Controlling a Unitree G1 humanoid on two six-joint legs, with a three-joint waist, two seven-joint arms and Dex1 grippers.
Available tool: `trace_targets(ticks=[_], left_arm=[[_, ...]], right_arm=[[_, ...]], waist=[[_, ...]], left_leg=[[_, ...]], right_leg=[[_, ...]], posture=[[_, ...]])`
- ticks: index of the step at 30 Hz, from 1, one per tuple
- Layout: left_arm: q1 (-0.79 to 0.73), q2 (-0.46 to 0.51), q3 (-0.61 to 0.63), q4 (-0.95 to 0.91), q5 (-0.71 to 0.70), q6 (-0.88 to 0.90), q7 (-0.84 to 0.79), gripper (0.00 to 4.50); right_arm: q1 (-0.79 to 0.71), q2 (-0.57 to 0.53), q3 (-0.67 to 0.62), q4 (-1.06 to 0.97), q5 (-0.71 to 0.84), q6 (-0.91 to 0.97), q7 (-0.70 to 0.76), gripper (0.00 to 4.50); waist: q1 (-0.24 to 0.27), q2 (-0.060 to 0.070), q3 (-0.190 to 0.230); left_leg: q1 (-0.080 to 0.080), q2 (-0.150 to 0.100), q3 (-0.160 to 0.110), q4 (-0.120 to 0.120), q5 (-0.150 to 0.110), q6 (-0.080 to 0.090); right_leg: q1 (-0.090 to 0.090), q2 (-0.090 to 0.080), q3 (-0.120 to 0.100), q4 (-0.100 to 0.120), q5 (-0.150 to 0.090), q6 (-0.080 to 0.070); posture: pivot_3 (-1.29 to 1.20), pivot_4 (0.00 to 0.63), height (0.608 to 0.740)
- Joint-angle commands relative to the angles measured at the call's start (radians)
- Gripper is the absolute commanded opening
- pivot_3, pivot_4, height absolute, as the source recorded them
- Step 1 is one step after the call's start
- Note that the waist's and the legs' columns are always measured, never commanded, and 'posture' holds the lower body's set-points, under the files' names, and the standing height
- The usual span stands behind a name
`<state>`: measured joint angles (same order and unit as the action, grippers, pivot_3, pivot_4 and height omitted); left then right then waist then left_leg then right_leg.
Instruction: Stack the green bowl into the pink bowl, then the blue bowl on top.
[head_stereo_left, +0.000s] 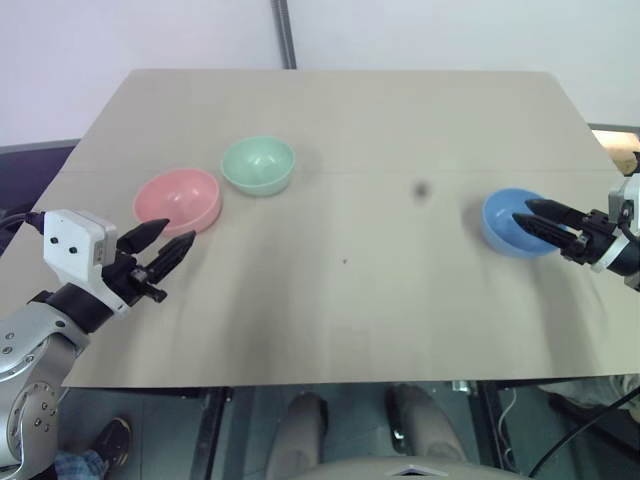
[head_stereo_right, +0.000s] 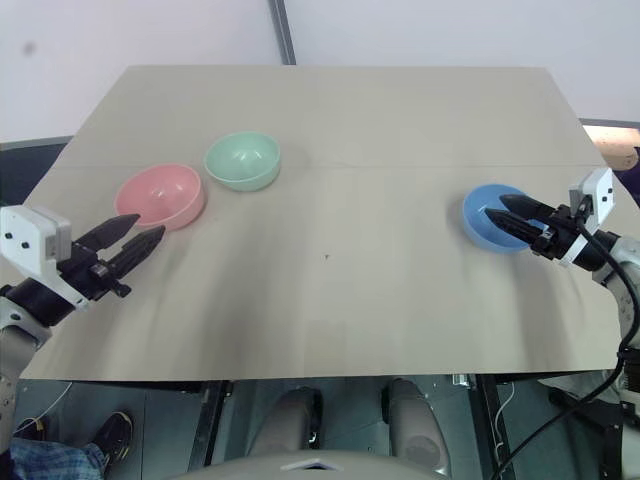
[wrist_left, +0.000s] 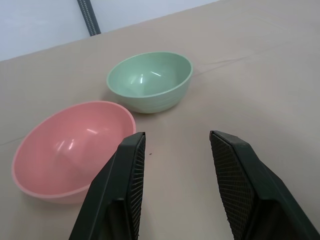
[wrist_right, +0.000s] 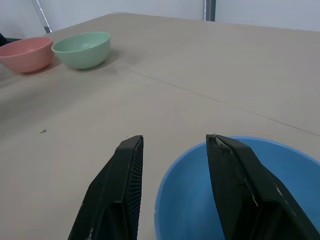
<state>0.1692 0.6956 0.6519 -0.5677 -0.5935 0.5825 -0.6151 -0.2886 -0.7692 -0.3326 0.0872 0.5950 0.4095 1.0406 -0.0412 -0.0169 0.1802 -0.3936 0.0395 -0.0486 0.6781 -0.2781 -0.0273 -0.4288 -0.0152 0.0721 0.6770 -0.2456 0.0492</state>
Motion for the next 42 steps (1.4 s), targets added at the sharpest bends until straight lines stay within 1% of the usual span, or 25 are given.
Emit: trace_targets(ticks=[1, 6, 13, 21, 26, 30, 34, 42], left_arm=[[-0.015, 0.014, -0.001, -0.004, -0.010, -0.032, -0.015, 2.15], [-0.012, 0.000, -0.009, 0.005, -0.021, -0.040, -0.034, 2.15], [-0.003, 0.001, 0.005, 0.007, -0.025, -0.044, -0.035, 2.15], [-0.011, 0.006, 0.000, 0.012, -0.020, -0.042, -0.025, 2.15], [-0.027, 0.011, -0.012, 0.023, -0.005, -0.042, -0.009, 2.15], [-0.058, 0.006, -0.034, 0.035, -0.016, 0.018, 0.048, 2.15], [-0.075, 0.024, -0.080, 0.054, 0.044, 0.010, 0.067, 2.15], [-0.096, 0.106, -0.144, 0.155, 0.223, -0.067, 0.072, 2.15]], right_arm=[[0.010, -0.021, -0.043, -0.040, 0.020, -0.010, 0.010, 2.24], [0.033, -0.020, -0.042, -0.063, 0.026, -0.010, 0.017, 2.24], [0.004, -0.024, -0.036, -0.054, 0.029, 0.001, 0.018, 2.24], [0.010, -0.013, -0.032, -0.073, 0.039, 0.005, 0.026, 2.24], [0.012, -0.015, -0.020, -0.115, 0.066, 0.030, 0.044, 2.24], [0.010, -0.012, 0.006, -0.178, 0.100, 0.061, 0.071, 2.24], [-0.009, -0.005, 0.038, -0.249, 0.153, 0.112, 0.085, 2.24], [-0.042, 0.007, 0.060, -0.360, 0.238, 0.184, 0.064, 2.24]], waist=[[0.000, 0.000, 0.000], [0.001, 0.000, 0.000], [0.000, 0.000, 0.000], [0.001, 0.000, 0.000], [0.001, 0.000, 0.000], [0.000, 0.000, 0.000], [0.001, 0.000, 0.000], [0.001, 0.000, 0.000]], left_leg=[[0.000, 0.000, 0.000, 0.000, 0.000, 0.000], [0.000, 0.000, 0.000, 0.000, 0.000, 0.000], [0.000, 0.000, 0.000, 0.000, 0.000, 0.000], [0.000, 0.000, 0.000, 0.000, 0.000, 0.000], [0.000, 0.000, 0.000, 0.000, 0.000, 0.000], [0.000, 0.000, 0.000, 0.000, 0.000, 0.000], [0.000, 0.000, 0.000, 0.000, 0.000, 0.000], [0.000, 0.000, 0.000, 0.000, 0.000, 0.000]], right_leg=[[0.000, 0.000, 0.000, 0.000, 0.000, 0.000], [0.000, 0.000, 0.000, 0.000, 0.000, 0.000], [0.000, 0.000, 0.000, 0.000, 0.000, 0.000], [0.000, 0.000, 0.000, 0.000, 0.000, 0.000], [0.000, 0.000, 0.000, 0.000, 0.000, 0.000], [0.000, 0.000, 0.000, 0.000, 0.000, 0.000], [0.000, 0.000, 0.000, 0.000, 0.000, 0.000], [0.000, 0.000, 0.000, 0.000, 0.000, 0.000]], posture=[[0.00, 0.150, 0.740], [0.00, 0.150, 0.740], [0.00, 0.150, 0.740], [0.00, 0.150, 0.740], [0.00, 0.150, 0.740], [0.00, 0.150, 0.740], [0.00, 0.150, 0.740], [0.00, 0.150, 0.740]])
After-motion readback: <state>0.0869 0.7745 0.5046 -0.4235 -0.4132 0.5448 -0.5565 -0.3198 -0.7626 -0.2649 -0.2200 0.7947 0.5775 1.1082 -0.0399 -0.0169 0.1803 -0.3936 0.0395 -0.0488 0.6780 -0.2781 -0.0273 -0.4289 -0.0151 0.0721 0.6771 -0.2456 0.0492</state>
